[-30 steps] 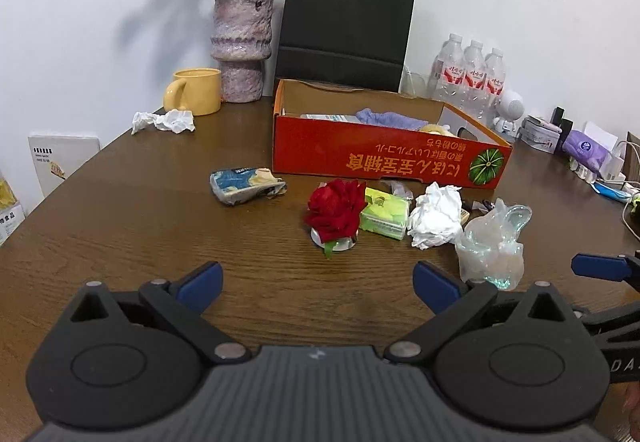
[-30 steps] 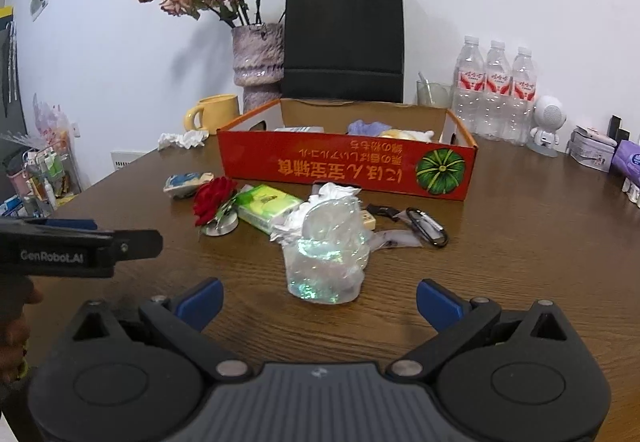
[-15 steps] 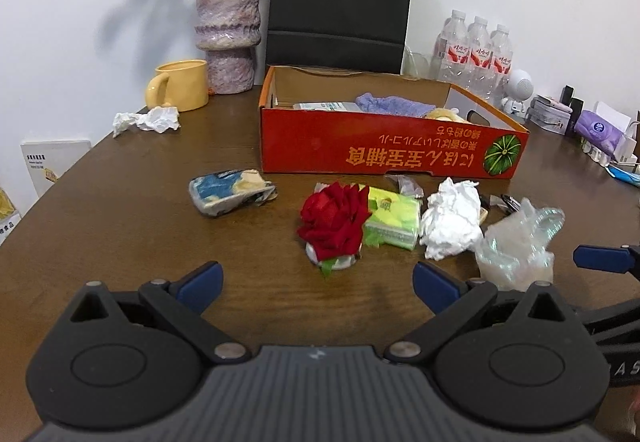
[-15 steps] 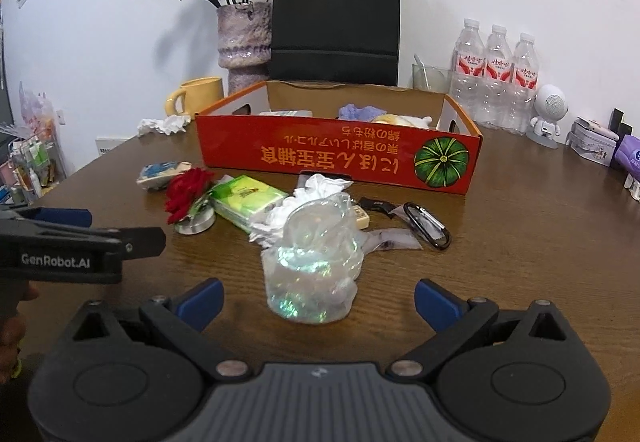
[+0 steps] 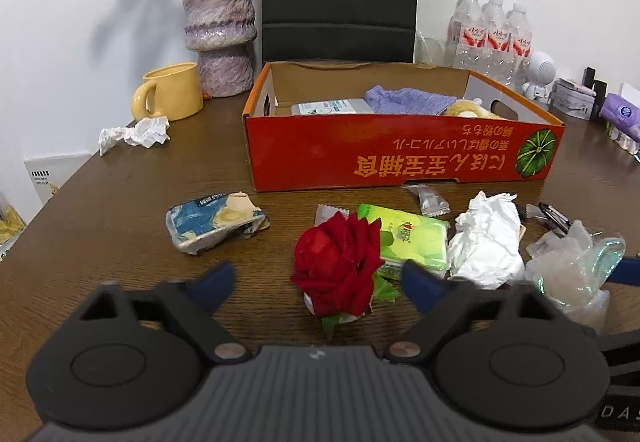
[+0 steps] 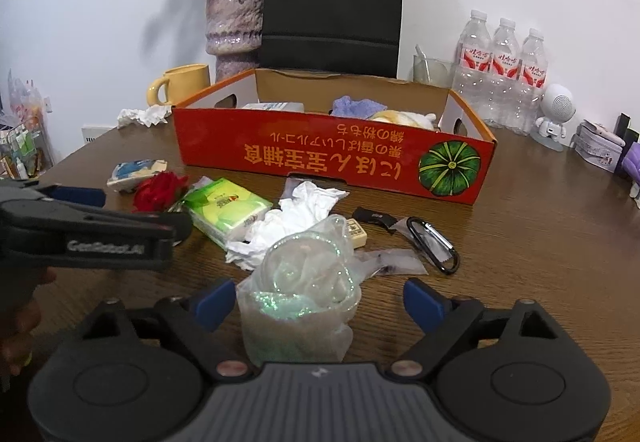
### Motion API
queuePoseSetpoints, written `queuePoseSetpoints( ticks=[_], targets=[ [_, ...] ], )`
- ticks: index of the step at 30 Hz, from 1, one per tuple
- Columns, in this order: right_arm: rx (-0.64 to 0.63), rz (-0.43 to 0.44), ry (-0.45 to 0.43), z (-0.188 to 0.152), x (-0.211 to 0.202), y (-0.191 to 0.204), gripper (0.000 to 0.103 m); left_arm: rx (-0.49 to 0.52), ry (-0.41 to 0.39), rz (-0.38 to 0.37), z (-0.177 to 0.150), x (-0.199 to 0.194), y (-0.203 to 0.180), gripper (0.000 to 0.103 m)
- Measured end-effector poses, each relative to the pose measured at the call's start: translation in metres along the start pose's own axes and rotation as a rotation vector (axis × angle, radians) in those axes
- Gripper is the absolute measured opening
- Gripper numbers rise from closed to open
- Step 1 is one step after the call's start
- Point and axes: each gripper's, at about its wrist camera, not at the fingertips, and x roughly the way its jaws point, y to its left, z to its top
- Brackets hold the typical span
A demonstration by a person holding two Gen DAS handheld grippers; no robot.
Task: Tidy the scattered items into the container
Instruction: 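Grasp the red rose with the left tool while the right grasps the clear plastic bag, then place the rose and plastic bag into the box and open both tools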
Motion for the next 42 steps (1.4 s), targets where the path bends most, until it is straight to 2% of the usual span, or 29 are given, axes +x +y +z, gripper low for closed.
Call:
queuePoseSetpoints(
  ticks=[2,3,4,6,12,16,19,23,26,30,33,37,42],
  targets=[
    [0.003,0.008,0.003,-0.001,0.001,0.000,0.068,-0.006,0.015,-0.025,0.000,0.003,0.001,0.047],
    [0.005,0.012,0.004,-0.001,0.001,-0.001,0.055,-0.011,0.015,-0.042,0.000,0.003,0.003,0.046],
    [0.007,0.017,0.006,-0.001,0.001,-0.002,0.050,-0.008,0.007,-0.044,0.000,0.001,0.002,0.041],
    [0.014,0.038,0.000,-0.002,-0.001,-0.004,0.045,0.000,-0.007,-0.038,-0.002,-0.002,0.001,0.040],
    [0.017,0.060,-0.042,-0.004,-0.013,-0.006,0.042,-0.013,-0.031,-0.042,-0.004,-0.016,0.005,0.038],
    [0.035,0.083,-0.065,-0.001,-0.023,-0.012,0.042,-0.016,-0.076,-0.077,0.005,-0.038,0.007,0.038],
    [0.039,0.091,-0.101,0.013,-0.032,-0.018,0.042,0.000,-0.139,-0.093,0.027,-0.054,0.008,0.038],
    [0.037,0.089,-0.165,0.049,-0.039,-0.033,0.042,0.039,-0.243,-0.053,0.068,-0.062,0.004,0.038],
    [0.036,0.076,-0.205,0.082,-0.034,-0.047,0.042,0.037,-0.260,-0.046,0.104,-0.053,0.002,0.038],
    [0.042,0.039,-0.211,0.130,-0.009,-0.062,0.042,0.013,-0.242,-0.051,0.145,-0.025,-0.002,0.038],
    [0.070,0.004,-0.185,0.164,0.022,-0.075,0.042,0.031,-0.215,-0.016,0.168,0.008,-0.015,0.038],
    [0.102,-0.014,-0.125,0.197,0.068,-0.089,0.042,-0.010,-0.089,-0.016,0.188,0.061,-0.017,0.038],
    [0.152,-0.045,-0.035,0.214,0.126,-0.103,0.043,-0.038,0.049,-0.018,0.198,0.119,-0.021,0.039]
  ],
)
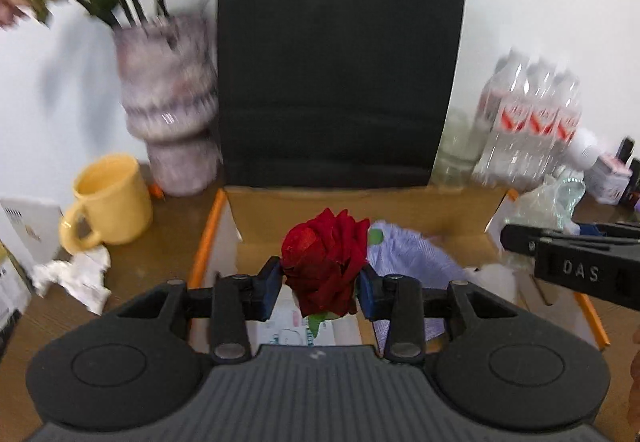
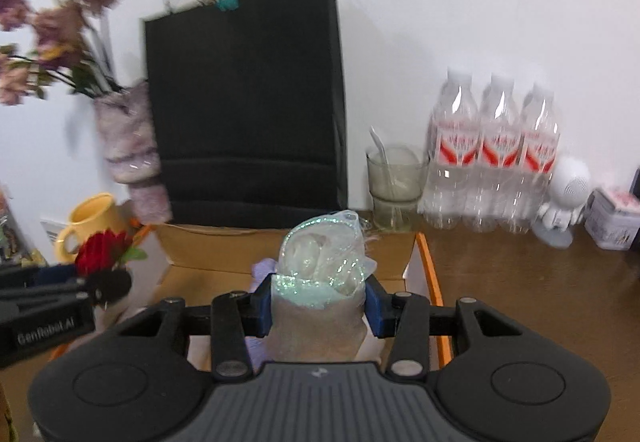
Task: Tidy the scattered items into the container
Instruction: 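Place the rose and plastic bag into the box and open both tools, then withdraw both tools from the box toward the remaining items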
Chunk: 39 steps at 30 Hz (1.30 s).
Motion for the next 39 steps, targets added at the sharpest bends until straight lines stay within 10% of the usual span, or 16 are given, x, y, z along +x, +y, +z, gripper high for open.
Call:
queuePoseSetpoints(
  ticks=[15,19,25,39],
  targets=[
    [0.014,-0.061,0.153,-0.011,0.087,-0.010,0.047,0.062,0.095,0.109,0.001,0.059,-0.016,0.041],
    [-0.007,-0.055,0.170,-0.011,0.089,-0.006,0.056,0.055,0.073,0.117,-0.002,0.056,-0.015,0.069],
    [-0.025,-0.035,0.139,-0.014,0.071,-0.004,0.086,0.065,-0.005,0.125,-0.003,0.030,-0.007,0.102],
    [0.037,0.119,0.031,-0.032,-0.041,-0.004,0.103,-0.008,-0.132,0.002,-0.042,-0.070,0.025,0.103]
  ],
)
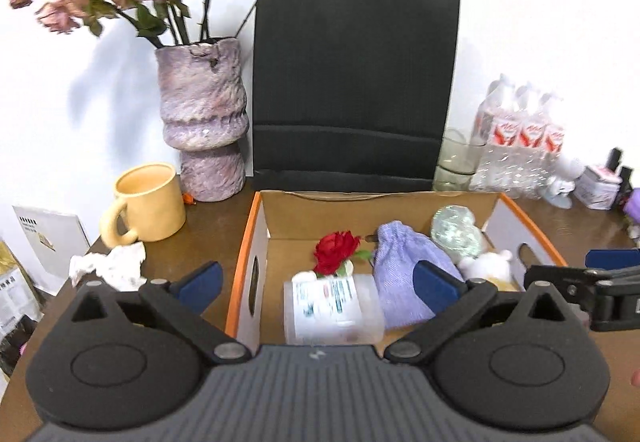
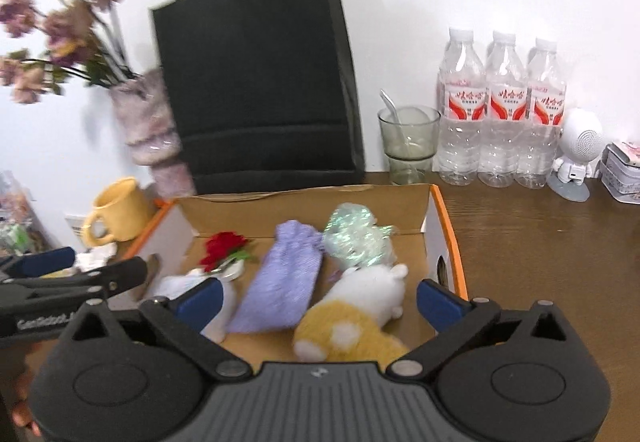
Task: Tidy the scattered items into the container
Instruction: 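Withdraw both tools from the box toward the remaining items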
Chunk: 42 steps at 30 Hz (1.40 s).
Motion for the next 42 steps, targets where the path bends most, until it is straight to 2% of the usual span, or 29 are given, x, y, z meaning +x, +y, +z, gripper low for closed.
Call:
queuePoseSetpoints(
  ticks=[5,9,14,21,26,32,36,42],
  targets=[
    [-0.035,0.026,-0.030,-0.027,-0.048,0.010,0.103,-0.015,-0.037,-0.052,-0.020,-0.045,0.010,0.103],
    [-0.058,0.007,-0.076,-0.055,-0.084,0.019,0.103,-0.013,-0.064,-0.075,-0.038,-0.078,0.015,0.103],
    [-0.088,0.050,-0.085,-0.089,-0.114,0.025,0.103,-0.001,-0.086,-0.104,-0.066,-0.108,0.017,0.103],
    [-0.136,0.048,-0.115,-0.134,-0.149,0.043,0.103,0.015,-0.130,-0.093,-0.103,-0.139,0.018,0.103],
    [-0.150,0.049,-0.119,-0.158,-0.161,0.053,0.103,-0.044,-0.105,-0.133,-0.124,-0.147,0.024,0.103],
    [-0.162,0.025,-0.108,-0.187,-0.165,0.060,0.103,-0.055,-0.126,-0.129,-0.150,-0.160,0.025,0.103],
    [-0.129,0.013,-0.084,-0.203,-0.162,0.054,0.103,-0.028,-0.129,-0.103,-0.163,-0.165,0.022,0.103],
    [-0.095,-0.006,-0.047,-0.220,-0.156,0.045,0.103,-0.032,-0.086,-0.096,-0.176,-0.160,0.025,0.103]
  ],
)
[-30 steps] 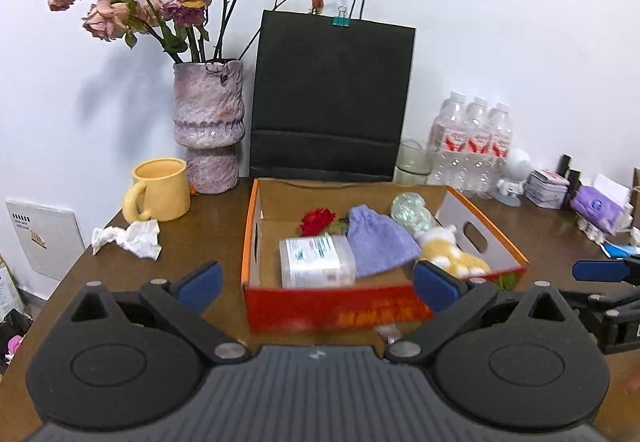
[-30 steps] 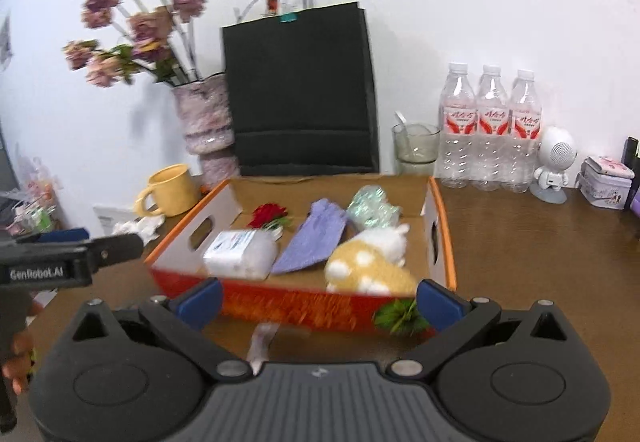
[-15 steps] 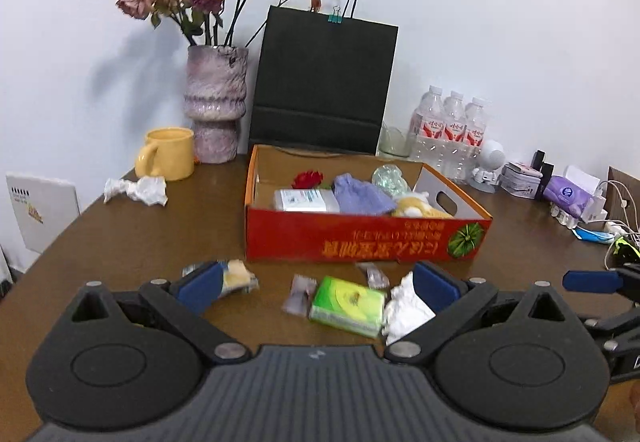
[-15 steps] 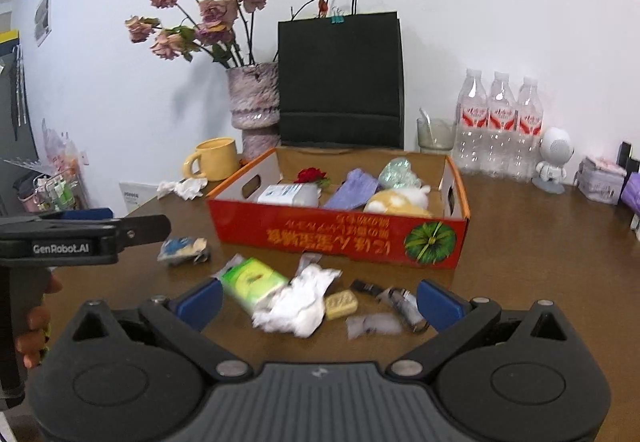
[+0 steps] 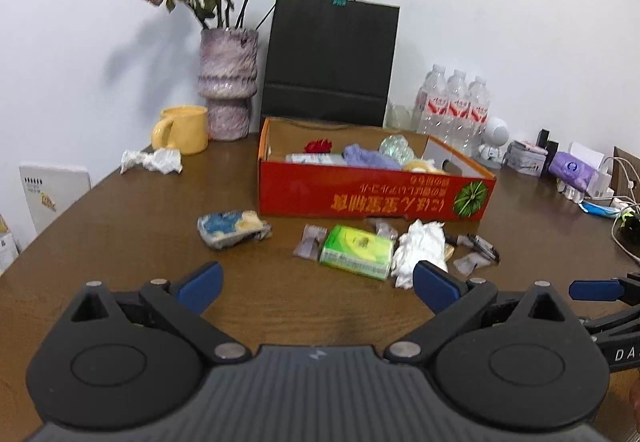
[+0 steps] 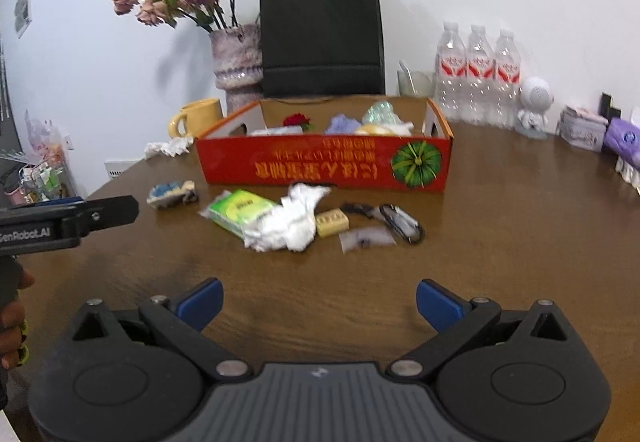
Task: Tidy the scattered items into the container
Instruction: 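Withdraw both tools from the box toward the remaining items, then grasp the green tissue pack with the left tool while the right grasps the crumpled tissue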
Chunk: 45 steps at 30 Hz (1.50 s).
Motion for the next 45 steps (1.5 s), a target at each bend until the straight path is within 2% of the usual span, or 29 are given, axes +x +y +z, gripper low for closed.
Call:
queuePoseSetpoints(
  ticks=[9,17,18,22,27,29,33,36,37,38,40,45],
  targets=[
    [-0.008,-0.020,0.018,0.000,0.010,-0.001,0.103,0.028,0.026,-0.002,0.002,0.011,0.001,0.103],
    [-0.069,0.004,0.028,0.018,0.031,0.007,0.094,0.133,0.068,-0.072,0.020,0.051,-0.014,0.103],
    [-0.082,0.010,0.029,0.021,0.035,0.009,0.093,0.147,0.077,-0.084,0.022,0.057,-0.016,0.100],
    [-0.153,0.023,0.046,0.032,0.059,0.017,0.084,0.164,0.119,-0.123,0.028,0.087,-0.021,0.085],
    [-0.205,0.055,0.064,0.041,0.088,0.026,0.071,0.172,0.168,-0.173,0.031,0.114,-0.024,0.083],
    [-0.220,0.071,0.061,0.044,0.097,0.028,0.071,0.180,0.178,-0.182,0.032,0.123,-0.024,0.083],
    [-0.239,0.089,0.065,0.044,0.110,0.033,0.058,0.174,0.219,-0.199,0.031,0.138,-0.023,0.075],
    [-0.254,0.087,0.059,0.042,0.115,0.035,0.056,0.158,0.255,-0.213,0.028,0.148,-0.019,0.066],
    [-0.266,0.082,0.055,0.041,0.114,0.037,0.051,0.142,0.262,-0.221,0.028,0.149,-0.016,0.065],
    [-0.282,0.072,0.050,0.040,0.114,0.038,0.048,0.146,0.257,-0.220,0.027,0.149,-0.016,0.065],
    [-0.290,0.077,0.044,0.038,0.112,0.038,0.028,0.148,0.248,-0.218,0.026,0.147,-0.015,0.064],
    [-0.273,0.095,0.033,0.037,0.108,0.031,0.024,0.160,0.206,-0.211,0.024,0.137,-0.016,0.063]
  ],
)
